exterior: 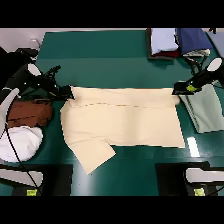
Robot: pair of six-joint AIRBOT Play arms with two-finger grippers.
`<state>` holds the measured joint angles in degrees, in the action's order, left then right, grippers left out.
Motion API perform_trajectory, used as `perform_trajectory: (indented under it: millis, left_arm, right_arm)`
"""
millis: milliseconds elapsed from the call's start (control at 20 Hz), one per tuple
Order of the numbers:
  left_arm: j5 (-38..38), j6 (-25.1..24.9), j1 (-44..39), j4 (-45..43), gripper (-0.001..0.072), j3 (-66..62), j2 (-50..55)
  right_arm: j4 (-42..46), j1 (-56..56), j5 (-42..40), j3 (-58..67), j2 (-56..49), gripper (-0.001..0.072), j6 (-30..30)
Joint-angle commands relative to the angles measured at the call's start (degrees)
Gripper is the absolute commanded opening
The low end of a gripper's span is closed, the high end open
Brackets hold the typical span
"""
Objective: Fold the shirts.
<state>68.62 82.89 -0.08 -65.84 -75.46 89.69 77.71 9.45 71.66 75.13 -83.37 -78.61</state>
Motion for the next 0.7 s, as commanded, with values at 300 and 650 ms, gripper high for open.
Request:
perform_trajectory:
  millis: [300,650]
  left_arm:
    - [4.0,5.7,-0.3,-6.4,0.048,25.7,-27.5]
    - [3.8,10.2,-0.3,1.7,0.048,51.2,-46.6]
  right_arm:
    - [-10.7,4.9,2.7,-8.8,16.7,0.0413,0.7]
    - [-10.6,1.2,-3.0,-15.2,24.6,0.0413,0.7]
